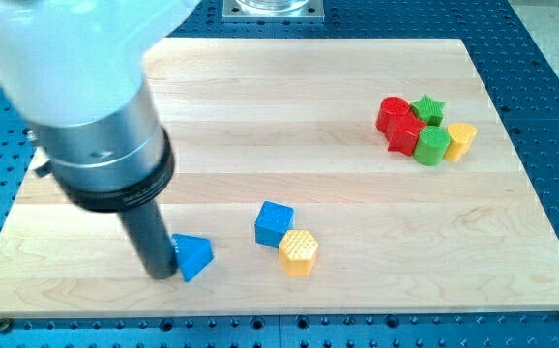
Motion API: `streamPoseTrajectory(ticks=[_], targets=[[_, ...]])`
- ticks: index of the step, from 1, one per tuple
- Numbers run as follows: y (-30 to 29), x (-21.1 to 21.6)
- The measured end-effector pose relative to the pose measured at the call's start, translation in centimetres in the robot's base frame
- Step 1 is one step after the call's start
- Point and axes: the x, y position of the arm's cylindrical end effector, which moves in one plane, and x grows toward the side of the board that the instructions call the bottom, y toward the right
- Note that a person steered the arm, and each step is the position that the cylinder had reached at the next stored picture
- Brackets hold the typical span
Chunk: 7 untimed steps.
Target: Slide the blue triangle to the left side of the yellow hexagon
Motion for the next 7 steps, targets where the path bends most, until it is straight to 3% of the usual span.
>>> streamPoseTrajectory(ticks=[3, 7], targets=[[5.5, -0.3], [5.7, -0.7]])
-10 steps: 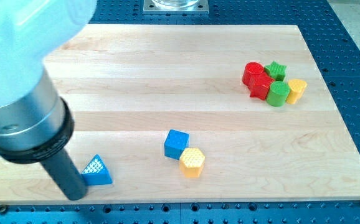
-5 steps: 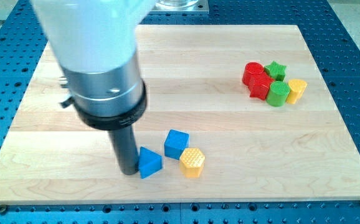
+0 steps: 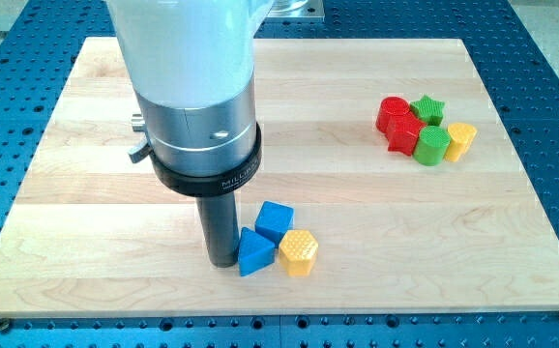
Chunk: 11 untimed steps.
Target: Slide the blue triangle to the left side of the yellow hexagon
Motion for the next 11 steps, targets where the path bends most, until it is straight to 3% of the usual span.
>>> streamPoseTrajectory(ticks=[11], targets=[[0.0, -0.25]])
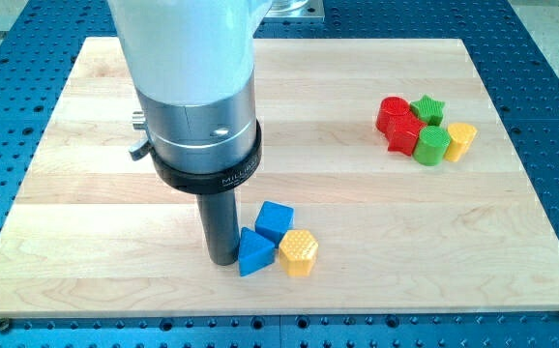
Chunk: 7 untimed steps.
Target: Slide the blue triangle to the left side of the yellow hexagon
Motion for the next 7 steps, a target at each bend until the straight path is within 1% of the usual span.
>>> streamPoseTrajectory(ticks=[7], targets=[[0.0, -0.16]])
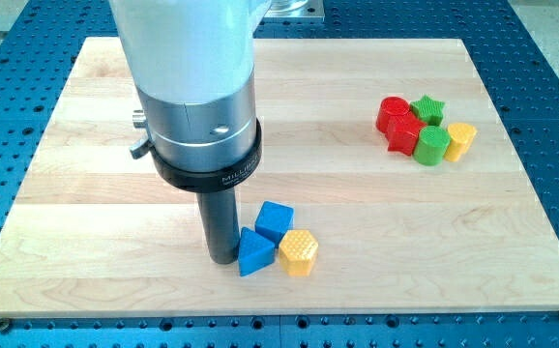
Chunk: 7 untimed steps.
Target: Slide the blue triangle to the left side of the yellow hexagon
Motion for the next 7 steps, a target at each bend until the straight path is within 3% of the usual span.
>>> streamPoseTrajectory(ticks=[7], targets=[[0.0, -0.39]])
